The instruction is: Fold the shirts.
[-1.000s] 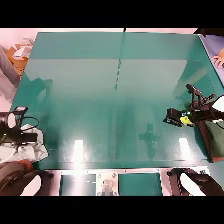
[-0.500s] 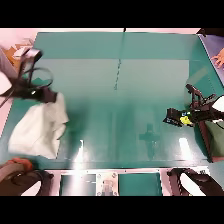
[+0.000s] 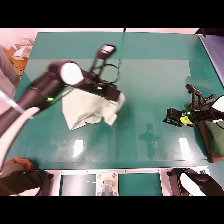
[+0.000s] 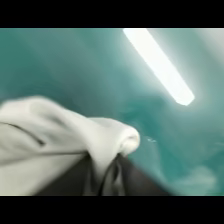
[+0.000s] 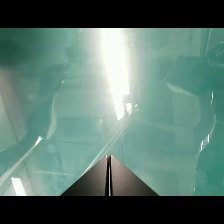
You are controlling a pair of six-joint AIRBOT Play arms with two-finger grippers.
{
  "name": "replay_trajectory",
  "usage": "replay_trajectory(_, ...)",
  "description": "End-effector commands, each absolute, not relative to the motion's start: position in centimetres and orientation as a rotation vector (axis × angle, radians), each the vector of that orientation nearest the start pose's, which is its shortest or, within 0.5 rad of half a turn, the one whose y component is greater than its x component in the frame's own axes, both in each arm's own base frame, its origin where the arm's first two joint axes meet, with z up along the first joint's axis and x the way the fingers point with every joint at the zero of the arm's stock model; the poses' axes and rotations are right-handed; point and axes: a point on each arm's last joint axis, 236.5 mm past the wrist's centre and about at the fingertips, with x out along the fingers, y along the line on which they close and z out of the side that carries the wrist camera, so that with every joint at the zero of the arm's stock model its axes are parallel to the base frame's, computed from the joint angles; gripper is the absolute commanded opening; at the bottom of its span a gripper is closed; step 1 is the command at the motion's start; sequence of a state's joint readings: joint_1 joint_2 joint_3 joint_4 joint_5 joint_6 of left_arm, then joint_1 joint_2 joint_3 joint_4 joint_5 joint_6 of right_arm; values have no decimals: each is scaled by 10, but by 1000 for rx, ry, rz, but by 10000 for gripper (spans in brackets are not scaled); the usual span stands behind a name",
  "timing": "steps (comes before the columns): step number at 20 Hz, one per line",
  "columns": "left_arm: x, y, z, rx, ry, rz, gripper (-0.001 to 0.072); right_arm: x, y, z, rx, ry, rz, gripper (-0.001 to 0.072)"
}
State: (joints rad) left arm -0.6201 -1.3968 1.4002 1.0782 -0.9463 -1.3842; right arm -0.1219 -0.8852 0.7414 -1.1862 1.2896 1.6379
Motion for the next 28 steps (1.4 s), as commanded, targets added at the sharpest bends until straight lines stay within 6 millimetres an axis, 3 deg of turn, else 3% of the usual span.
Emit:
replay_trajectory(1, 356, -375, 88, -66, 985, -932, 582, 251, 55, -1, 494, 1395, 82, 13)
replay_trajectory(3, 381, -333, 107, -79, 986, -875, 582, 251, 55, -1, 493, 1394, 82, 14)
replay_trajectory(5, 399, -272, 123, -101, 1032, -785, 556, 263, 52, 0, 494, 1342, 69, 13)
replay_trajectory(7, 408, -198, 125, -142, 1105, -642, 543, 265, 52, 1, 495, 1332, 69, 13)
replay_trajectory(9, 406, -118, 107, -160, 1219, -460, 543, 265, 52, 1, 496, 1332, 69, 13)
replay_trajectory(10, 400, -88, 94, -180, 1276, -396, 543, 268, 51, 2, 496, 1319, 67, 13)
replay_trajectory(13, 370, -37, 30, -327, 1438, -270, 544, 274, 49, -2, 500, 1301, 56, 13)
replay_trajectory(15, 348, -29, -19, -399, 1510, -223, 545, 269, 50, -11, 506, 1328, 53, 13)
replay_trajectory(18, 335, -53, -74, -516, 1478, -253, 543, 266, 48, -28, 518, 1327, 29, 13)
replay_trajectory(20, 339, -68, -89, -601, 1420, -280, 543, 262, 52, -39, 555, 1329, 24, 14)
replay_trajectory(23, 338, -79, -104, -655, 1426, -308, 542, 262, 60, -41, 601, 1329, 36, 14)
replay_trajectory(26, 356, -90, -99, -723, 1352, -353, 542, 269, 86, -32, 759, 1301, 87, 18)
replay_trajectory(27, 360, -94, -98, -733, 1334, -366, 540, 269, 91, -33, 793, 1304, 96, 185)
replay_trajectory(28, 361, -98, -100, -723, 1335, -370, 438, 267, 96, -36, 807, 1319, 104, 423)
